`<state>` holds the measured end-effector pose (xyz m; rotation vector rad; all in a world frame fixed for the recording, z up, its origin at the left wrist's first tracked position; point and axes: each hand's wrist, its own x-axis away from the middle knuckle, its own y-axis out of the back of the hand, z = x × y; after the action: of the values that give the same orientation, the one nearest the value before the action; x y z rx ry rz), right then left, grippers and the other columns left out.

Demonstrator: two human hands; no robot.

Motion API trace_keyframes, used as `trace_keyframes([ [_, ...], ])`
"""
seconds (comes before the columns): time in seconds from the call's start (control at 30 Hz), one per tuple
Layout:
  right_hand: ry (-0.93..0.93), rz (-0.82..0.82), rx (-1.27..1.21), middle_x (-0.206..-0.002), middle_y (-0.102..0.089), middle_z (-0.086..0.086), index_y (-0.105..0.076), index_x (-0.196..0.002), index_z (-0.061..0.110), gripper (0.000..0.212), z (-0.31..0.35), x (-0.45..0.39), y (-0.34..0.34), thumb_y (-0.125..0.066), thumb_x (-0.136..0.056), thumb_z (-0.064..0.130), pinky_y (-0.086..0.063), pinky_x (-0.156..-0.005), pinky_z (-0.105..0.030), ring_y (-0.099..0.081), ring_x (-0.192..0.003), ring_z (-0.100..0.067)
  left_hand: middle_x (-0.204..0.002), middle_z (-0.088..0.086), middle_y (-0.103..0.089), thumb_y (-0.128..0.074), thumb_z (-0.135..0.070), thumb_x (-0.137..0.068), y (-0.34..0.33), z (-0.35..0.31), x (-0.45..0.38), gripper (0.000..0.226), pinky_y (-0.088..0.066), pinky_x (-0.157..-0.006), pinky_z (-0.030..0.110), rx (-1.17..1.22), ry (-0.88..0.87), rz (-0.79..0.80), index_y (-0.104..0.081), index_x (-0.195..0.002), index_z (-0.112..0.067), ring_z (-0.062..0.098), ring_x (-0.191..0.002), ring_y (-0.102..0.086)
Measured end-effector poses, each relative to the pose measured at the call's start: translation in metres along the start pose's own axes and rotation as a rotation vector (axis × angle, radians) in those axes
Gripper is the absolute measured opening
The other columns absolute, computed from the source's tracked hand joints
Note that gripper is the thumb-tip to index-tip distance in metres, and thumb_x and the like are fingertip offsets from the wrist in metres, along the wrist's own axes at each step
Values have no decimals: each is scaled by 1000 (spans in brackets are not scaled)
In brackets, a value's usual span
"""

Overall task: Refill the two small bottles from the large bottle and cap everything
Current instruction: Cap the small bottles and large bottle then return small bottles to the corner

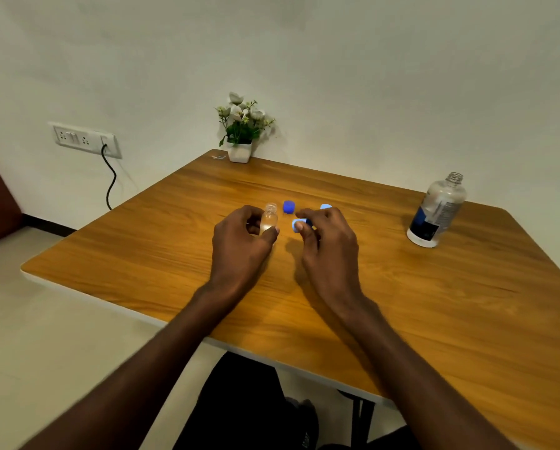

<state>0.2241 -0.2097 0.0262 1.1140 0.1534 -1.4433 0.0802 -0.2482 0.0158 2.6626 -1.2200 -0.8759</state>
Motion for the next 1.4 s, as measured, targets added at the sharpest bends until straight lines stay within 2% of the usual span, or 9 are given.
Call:
trace_keyframes([
  [0.23,-357,-154,-643,-87,-77,-3,-77,-110,12,19,-37,-18,76,-67,-100,26,-50,-65,-22,-66,-76,-8,-97,-9,-75,-85,-23,-87,-24,-53,10,29,-58,-75,18,55,-106,129,-76,-114,-15,4,-87,-70],
  [0.37,-477,-198,-832,-103,-78,-6,-72,-123,12,28,-70,-31,99,-74,-95,15,-54,-68,-30,-70,-90,-19,-99,-9,-76,-84,-23,-87,-62,-88,19,26,-54,-74,12,83,-194,225,-76,-111,-16,3,-88,-71],
  [0.63,-463,-253,-760,-107,-79,-11,-64,-127,5,29,-121,-55,116,-64,-103,22,-61,-73,-35,-76,-103,-24,-89,-14,-73,-84,-26,-87,-153,-101,10,19,-54,-71,17,113,-179,316,-76,-104,-21,4,-85,-69],
  [0.8,-420,-232,-697,-113,-78,-4,-66,-130,10,28,-134,-58,118,-53,-109,22,-59,-73,-26,-73,-109,-16,-88,-17,-73,-82,-24,-89,-186,-96,0,16,-50,-70,12,134,-170,353,-77,-105,-21,2,-82,-68],
  [0.93,-414,-286,-597,-117,-74,-2,-74,-123,24,22,-143,-62,117,-65,-102,24,-60,-93,-53,-69,-112,-30,-91,-15,-73,-81,-21,-90,-199,-86,-3,17,-54,-69,15,166,-153,368,-76,-107,-20,0,-84,-68],
  [1.0,-412,-280,-556,-115,-74,1,-75,-118,30,20,-148,-61,116,-69,-100,22,-58,-93,-58,-68,-111,-30,-93,-17,-72,-81,-23,-90,-204,-79,-2,19,-53,-69,11,169,-141,372,-75,-108,-20,-3,-87,-67],
  [1.1,-414,-250,-505,-114,-75,2,-75,-119,25,22,-152,-61,115,-70,-99,18,-59,-94,-54,-68,-109,-22,-91,-19,-71,-82,-25,-90,-207,-70,-4,20,-54,-70,11,154,-121,387,-74,-108,-25,-3,-86,-68],
  [1.23,-356,-188,-383,-108,-75,7,-74,-121,18,23,-157,-61,109,-70,-98,15,-58,-90,-28,-69,-102,-6,-86,-15,-73,-82,-25,-89,-207,-63,-11,14,-60,-71,27,160,-99,369,-72,-99,-27,2,-80,-70],
  [1.4,-369,-133,-341,-114,-76,6,-74,-122,17,25,-162,-59,102,-70,-98,11,-59,-98,-33,-71,-107,-6,-87,-17,-71,-83,-24,-88,-207,-62,-13,19,-63,-75,32,160,-80,380,-71,-102,-30,2,-81,-70],
])
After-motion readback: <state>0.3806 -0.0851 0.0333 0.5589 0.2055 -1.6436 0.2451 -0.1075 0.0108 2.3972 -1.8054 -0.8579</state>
